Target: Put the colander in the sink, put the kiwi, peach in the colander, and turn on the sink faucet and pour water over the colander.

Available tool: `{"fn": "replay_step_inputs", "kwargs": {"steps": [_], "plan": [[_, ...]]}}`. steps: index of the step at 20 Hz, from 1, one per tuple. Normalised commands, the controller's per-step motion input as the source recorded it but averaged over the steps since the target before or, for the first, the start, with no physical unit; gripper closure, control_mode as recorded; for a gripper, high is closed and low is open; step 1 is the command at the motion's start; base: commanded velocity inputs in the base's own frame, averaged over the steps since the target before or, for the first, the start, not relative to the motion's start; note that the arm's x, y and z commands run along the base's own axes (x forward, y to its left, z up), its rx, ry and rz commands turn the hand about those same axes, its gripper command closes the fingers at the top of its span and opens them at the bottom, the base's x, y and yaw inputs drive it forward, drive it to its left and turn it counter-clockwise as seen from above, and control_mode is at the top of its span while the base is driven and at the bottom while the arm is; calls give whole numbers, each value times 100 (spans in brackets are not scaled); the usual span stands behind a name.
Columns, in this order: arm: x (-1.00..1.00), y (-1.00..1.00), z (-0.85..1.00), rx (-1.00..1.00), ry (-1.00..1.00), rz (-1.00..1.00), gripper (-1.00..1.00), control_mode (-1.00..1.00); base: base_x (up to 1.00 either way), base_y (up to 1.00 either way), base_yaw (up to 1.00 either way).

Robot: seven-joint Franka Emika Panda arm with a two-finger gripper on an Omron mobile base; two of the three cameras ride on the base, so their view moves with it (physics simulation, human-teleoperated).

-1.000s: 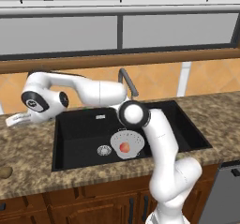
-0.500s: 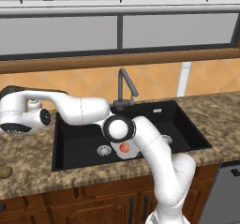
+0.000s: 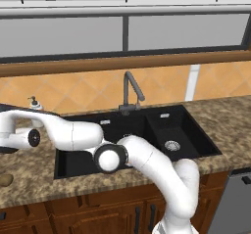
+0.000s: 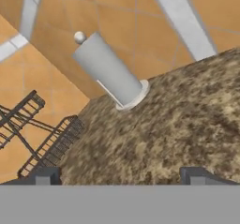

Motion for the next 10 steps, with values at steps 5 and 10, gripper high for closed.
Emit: {"fn": "replay_step_inputs", "kwargs": {"steps": [5,10], "plan": [[-4,-2,100,-5,28,-9,-100,-100,0,0,0],[-38,-43,63,-7,20,0,-100,-100,0,0,0]]}}
